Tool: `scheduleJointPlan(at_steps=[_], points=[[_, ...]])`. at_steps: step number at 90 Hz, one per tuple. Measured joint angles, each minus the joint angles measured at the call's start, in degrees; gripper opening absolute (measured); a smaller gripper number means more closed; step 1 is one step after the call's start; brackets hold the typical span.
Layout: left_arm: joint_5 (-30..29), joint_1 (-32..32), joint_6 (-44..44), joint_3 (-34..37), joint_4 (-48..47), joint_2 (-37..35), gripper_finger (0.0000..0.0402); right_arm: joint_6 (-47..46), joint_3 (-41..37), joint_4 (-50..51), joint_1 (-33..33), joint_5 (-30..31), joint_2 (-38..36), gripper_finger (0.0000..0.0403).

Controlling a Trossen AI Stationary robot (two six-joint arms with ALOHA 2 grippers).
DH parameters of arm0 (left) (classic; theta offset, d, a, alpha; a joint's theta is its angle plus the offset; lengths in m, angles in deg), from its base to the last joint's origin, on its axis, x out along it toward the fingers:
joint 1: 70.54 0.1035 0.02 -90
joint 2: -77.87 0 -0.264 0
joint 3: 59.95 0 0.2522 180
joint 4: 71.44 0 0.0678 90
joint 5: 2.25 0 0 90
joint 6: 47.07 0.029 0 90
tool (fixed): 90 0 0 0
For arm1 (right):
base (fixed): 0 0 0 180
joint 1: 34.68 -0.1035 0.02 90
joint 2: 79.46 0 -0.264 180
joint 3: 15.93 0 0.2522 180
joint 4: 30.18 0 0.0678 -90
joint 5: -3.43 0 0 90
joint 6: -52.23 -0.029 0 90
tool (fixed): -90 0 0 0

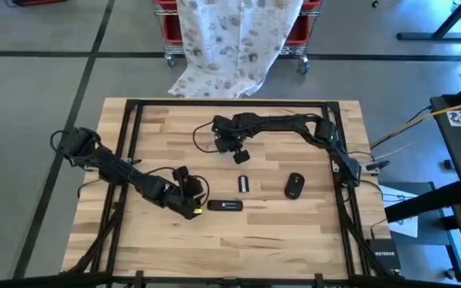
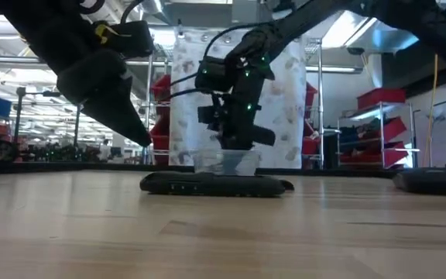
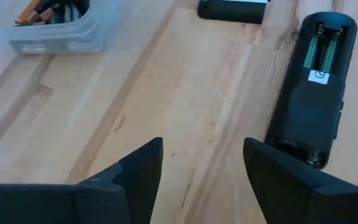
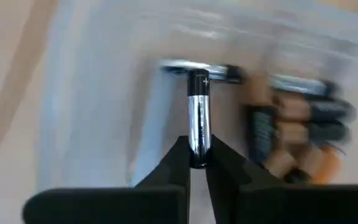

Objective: Insert battery
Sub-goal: Insert the white battery into the remote control

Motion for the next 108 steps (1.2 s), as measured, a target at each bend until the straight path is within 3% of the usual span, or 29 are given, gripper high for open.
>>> scheduleJointPlan(at_steps=[38,61,85,108], points=[[-0.16,-1.03,-0.80,0.00,-0.24,-0.01,0.0206,-5.73,2.20,4.41,0.09,0.44,-6.55,0.0010],[-0.50,-1.41,-1.71,0.00,-0.15,-0.01,0.0206,-8.52,-2.63,-0.48,0.86,-2.25,-2.92,0.0011],[-0.74,-1.70,-1.59,0.00,-0.09,0.01,0.0206,-8.57,-4.87,-3.58,0.83,-1.08,0.31,0.0054],[-0.89,-1.70,-1.46,0.00,-0.15,-0.01,0.0206,-8.61,-4.91,-5.10,0.83,-1.07,0.33,0.0008]])
